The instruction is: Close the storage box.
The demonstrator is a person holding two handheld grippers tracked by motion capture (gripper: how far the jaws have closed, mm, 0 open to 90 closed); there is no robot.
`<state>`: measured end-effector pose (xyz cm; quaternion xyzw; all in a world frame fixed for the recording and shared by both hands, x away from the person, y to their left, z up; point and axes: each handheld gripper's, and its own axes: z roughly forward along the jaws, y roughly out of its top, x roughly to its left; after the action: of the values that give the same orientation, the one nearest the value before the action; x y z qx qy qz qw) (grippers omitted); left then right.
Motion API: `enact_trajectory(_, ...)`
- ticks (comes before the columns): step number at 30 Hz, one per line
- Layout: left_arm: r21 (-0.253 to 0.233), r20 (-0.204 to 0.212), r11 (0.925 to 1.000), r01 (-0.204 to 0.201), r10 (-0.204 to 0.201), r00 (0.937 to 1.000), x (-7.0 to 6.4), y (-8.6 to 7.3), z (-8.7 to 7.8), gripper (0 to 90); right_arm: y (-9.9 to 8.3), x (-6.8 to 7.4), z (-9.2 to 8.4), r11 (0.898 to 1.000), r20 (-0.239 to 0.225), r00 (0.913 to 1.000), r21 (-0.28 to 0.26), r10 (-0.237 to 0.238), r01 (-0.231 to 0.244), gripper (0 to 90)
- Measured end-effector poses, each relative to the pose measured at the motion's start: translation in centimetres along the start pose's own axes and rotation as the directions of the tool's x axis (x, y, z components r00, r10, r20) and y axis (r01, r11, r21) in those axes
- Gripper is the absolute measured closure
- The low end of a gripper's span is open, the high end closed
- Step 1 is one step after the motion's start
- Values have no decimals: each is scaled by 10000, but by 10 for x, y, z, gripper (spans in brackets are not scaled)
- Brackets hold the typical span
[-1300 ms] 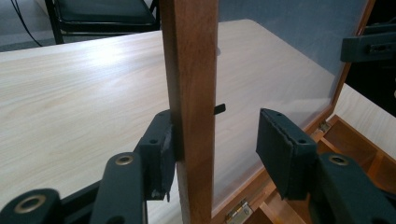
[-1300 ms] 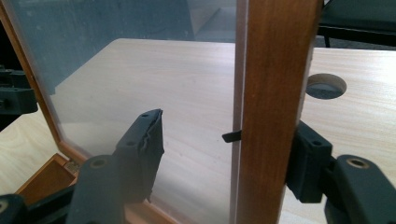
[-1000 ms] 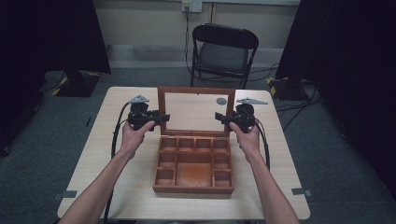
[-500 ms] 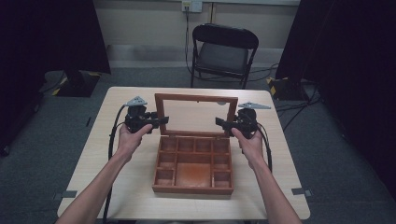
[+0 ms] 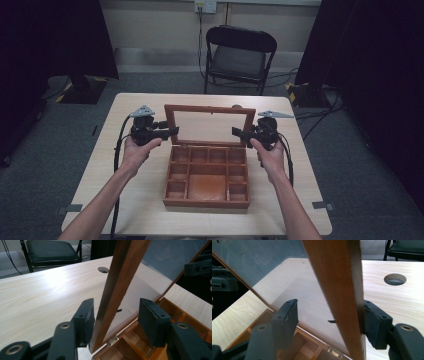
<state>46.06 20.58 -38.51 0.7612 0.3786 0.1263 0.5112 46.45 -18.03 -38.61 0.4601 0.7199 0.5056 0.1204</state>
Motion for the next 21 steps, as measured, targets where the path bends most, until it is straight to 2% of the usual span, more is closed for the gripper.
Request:
enact_trajectory(1, -33, 32, 10000, 75, -75, 10000, 0, 0, 0, 459, 0, 0, 0, 10000, 12, 10000, 21, -11, 11, 345)
enact_trajectory(9, 100, 77, 9998, -192, 191, 9998, -1, -3, -7, 393, -4, 5, -8, 9993, -121, 9995, 242, -278, 281, 338)
enact_trajectory(11, 87, 13, 9999, -122, 121, 9999, -1, -5, -8, 389, -5, 7, -10, 9991, -130, 9994, 288, -320, 324, 336)
enact_trajectory(14, -9, 134, 10000, -40, 40, 9999, -1, -7, -12, 381, -7, 8, -12, 9986, -132, 9990, 325, -417, 421, 333)
enact_trajectory(21, 19, 286, 10000, 17, -18, 9996, -3, -7, -8, 376, -10, 9, -14, 9989, -193, 9991, 272, -377, 382, 330)
